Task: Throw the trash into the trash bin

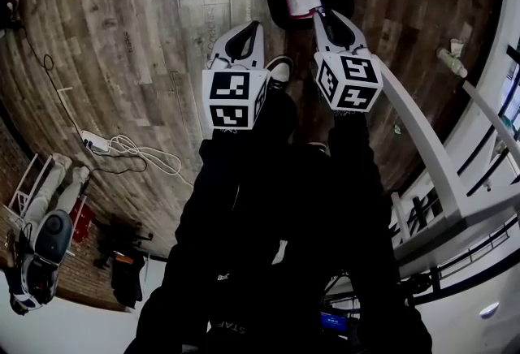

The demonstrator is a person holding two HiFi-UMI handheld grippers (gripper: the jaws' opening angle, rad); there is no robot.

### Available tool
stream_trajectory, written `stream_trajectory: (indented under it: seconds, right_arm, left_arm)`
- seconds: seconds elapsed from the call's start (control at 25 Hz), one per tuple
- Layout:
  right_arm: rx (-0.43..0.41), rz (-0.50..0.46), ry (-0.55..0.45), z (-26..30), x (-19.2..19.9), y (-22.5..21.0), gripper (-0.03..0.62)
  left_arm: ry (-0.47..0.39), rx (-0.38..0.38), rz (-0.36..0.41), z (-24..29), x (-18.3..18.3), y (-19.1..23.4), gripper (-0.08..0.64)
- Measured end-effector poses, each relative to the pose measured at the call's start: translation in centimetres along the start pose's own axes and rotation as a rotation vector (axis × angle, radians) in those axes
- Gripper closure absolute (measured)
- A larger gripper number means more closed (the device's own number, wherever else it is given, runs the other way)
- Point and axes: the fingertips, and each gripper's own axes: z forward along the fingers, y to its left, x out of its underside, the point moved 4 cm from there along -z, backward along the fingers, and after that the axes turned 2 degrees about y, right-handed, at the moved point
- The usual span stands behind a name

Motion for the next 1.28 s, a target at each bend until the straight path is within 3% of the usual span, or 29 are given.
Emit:
stream_trajectory:
  seconds: [0.32, 0.64, 0.84, 1.0, 1.28]
  right_arm:
    - [0.004, -0.022, -0.011, -4.3, -1.7, 1.5, 0.519]
    - [-0.004, -0.018, -0.119, -16.8, -8.1, 6.3, 0.577]
    - [-0.002, 0.013, -0.205, -27.8, -12.9, 8.8, 0.577]
    - [0.045, 0.061, -0.340, -37.5, -16.3, 9.2, 0.577]
    - [0.159, 0.096, -0.496, -54.4, -18.0, 9.0, 0.577]
  left_arm:
    - [-0.015, 0.022, 0.016, -2.2, -1.9, -1.9, 0.560]
    - [-0.065, 0.063, 0.028, -10.4, -8.8, -7.4, 0.560]
    - [-0.092, 0.113, 0.074, -18.2, -14.0, -13.2, 0.560]
    - [-0.152, 0.188, 0.148, -24.3, -17.9, -19.2, 0.560]
    - [-0.207, 0.341, 0.249, -35.0, -21.1, -31.6, 0.560]
